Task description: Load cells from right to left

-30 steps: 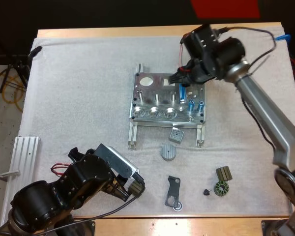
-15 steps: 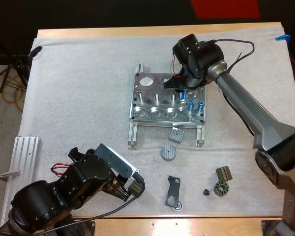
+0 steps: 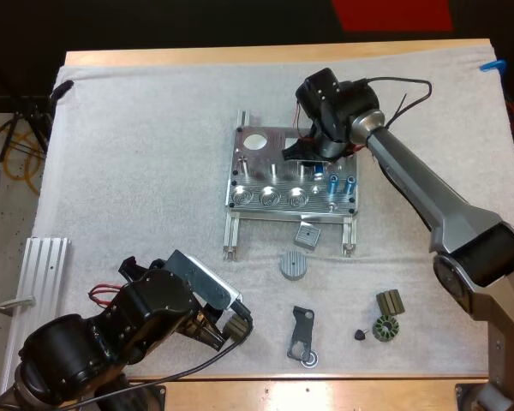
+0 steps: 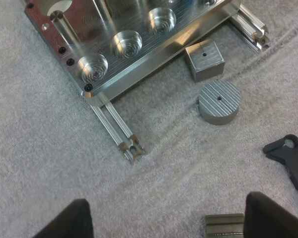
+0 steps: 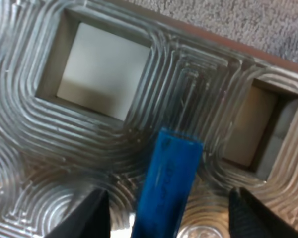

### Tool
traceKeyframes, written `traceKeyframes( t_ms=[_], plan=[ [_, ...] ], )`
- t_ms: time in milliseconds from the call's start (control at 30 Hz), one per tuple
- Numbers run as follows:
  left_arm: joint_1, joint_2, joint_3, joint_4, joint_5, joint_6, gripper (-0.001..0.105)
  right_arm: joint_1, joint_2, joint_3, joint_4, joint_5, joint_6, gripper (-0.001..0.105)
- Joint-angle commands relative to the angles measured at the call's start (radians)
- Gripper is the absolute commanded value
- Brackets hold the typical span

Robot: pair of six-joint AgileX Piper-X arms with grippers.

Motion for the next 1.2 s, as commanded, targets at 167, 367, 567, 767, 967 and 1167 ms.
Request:
traceKeyframes(
  t_ms=[167,367,567,767,967,1167],
  plan=[
    [-0.002,0.000,-0.004,0.004,-0.025,0.001,0.063,-0.006,-0.005,-0.003,-0.001,-0.010,-0.036,0.004],
    [-0.002,0.000,-0.004,0.004,-0.025,0.001,0.063,-0.006,-0.012,-0.023,0.037,-0.002,-0.081,0.000],
    [-0.002,0.000,-0.004,0.004,-0.025,0.001,0.063,-0.006,-0.057,-0.048,0.093,-0.002,-0.128,0.000],
    [-0.002,0.000,-0.004,0.004,-0.025,0.001,0.063,-0.006,-0.152,-0.048,0.137,-0.002,-0.158,0.000],
    [-0.002,0.000,-0.004,0.004,-0.031,0.026,0.063,-0.004,-0.274,-0.048,0.169,-0.087,-0.178,0.000],
    [-0.002,0.000,-0.004,0.002,-0.031,0.097,0.063,0.006,-0.372,-0.046,0.263,-0.166,-0.248,0.000]
  ],
)
